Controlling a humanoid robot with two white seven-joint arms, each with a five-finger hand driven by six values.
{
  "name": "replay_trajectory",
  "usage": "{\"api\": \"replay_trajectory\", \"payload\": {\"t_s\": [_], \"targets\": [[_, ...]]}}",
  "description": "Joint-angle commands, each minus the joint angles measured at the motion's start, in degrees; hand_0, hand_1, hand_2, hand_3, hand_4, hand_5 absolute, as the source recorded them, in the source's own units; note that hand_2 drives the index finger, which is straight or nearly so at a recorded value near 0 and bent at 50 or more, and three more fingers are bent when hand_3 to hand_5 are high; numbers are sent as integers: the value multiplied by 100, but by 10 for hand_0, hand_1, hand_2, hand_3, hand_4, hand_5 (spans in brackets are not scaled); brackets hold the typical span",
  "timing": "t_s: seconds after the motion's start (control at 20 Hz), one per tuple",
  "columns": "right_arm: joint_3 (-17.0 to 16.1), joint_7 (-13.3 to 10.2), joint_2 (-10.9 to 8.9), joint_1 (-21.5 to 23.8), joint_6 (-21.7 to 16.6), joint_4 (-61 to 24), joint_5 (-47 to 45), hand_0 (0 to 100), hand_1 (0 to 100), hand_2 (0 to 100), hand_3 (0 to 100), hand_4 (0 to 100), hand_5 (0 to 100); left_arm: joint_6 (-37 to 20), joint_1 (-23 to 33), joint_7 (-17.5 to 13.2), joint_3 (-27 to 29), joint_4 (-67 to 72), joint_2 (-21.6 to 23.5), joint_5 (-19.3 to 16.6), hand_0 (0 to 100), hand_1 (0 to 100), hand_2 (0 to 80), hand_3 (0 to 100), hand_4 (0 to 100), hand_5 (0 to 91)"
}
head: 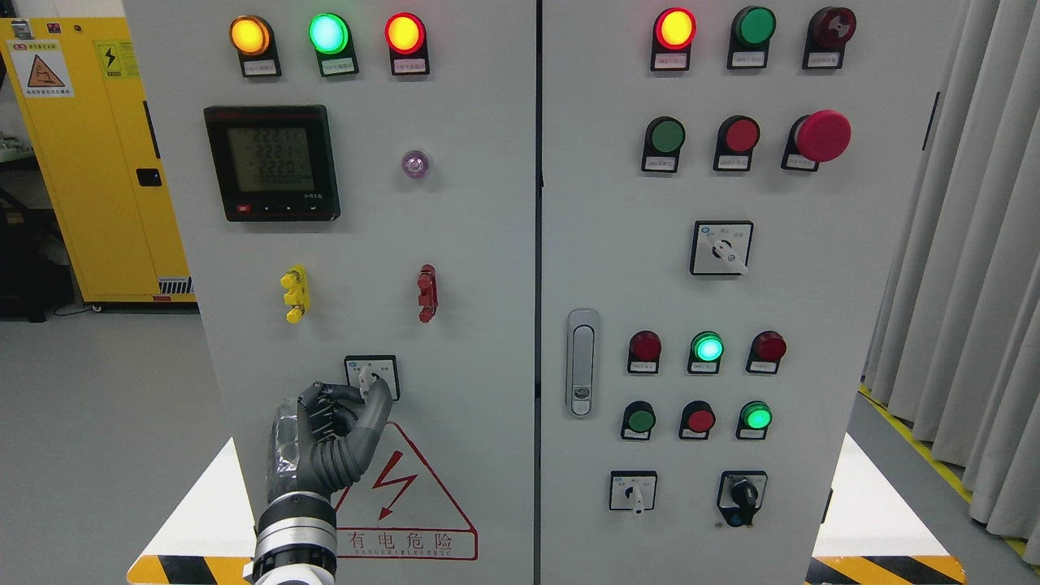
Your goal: Turn on light switch 1
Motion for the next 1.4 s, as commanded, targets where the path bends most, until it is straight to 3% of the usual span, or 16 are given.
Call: {"api": "replay_trajectory", "payload": {"t_s": [0.0,0.7,1.15,1.35], "targets": [[0,3,0,0,0,0,0,0,500,40,0,0,0,-11,3,1,-1,-5,0,-1,486,631,608,930,949,893],[0,3,0,0,0,0,0,0,500,40,0,0,0,-11,3,1,-10,4,0,8,575,584,611,936,954,892],[0,3,0,0,0,0,0,0,500,40,0,0,0,-11,3,1,-10,4,-8,17,512,564,613,937,954,893],[0,-5,0,0,0,0,0,0,500,40,0,0,0,-11,3,1,-10,4,-8,17,538,561,612,937,954,892]]}}
